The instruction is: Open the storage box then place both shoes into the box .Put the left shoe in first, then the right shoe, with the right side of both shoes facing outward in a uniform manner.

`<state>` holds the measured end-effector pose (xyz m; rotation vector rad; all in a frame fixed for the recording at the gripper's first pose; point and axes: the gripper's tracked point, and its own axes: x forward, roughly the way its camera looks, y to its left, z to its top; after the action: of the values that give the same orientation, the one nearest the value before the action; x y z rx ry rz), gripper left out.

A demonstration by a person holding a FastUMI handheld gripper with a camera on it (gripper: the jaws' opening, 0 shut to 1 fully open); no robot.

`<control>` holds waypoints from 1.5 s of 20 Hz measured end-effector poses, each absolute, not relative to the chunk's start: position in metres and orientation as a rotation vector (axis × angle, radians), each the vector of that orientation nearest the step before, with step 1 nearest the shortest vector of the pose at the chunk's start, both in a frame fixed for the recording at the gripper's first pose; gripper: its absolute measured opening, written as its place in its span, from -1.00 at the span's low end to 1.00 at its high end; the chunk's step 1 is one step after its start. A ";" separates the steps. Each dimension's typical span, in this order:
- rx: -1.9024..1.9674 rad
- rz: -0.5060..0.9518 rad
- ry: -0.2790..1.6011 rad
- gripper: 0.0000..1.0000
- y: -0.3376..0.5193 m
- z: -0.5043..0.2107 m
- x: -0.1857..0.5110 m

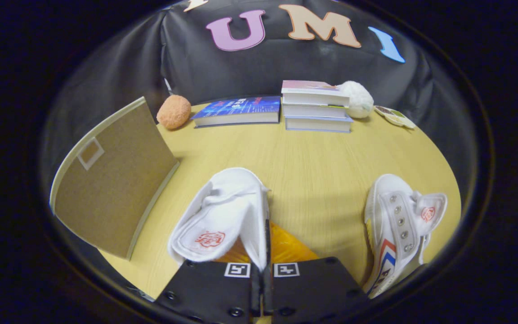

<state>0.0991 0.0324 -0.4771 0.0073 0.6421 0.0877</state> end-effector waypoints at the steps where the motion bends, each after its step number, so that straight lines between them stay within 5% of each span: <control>1: -0.022 0.082 0.633 -0.90 0.033 -0.476 0.100; 9: -0.345 -0.003 0.505 -0.90 0.051 -0.409 0.099; 22: -0.297 -0.281 0.215 -0.90 0.156 -0.165 0.104; 30: -0.006 -0.233 0.333 -0.90 0.289 -0.206 0.118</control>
<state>0.1177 0.2890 -0.2060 -0.0064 0.3327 -0.2335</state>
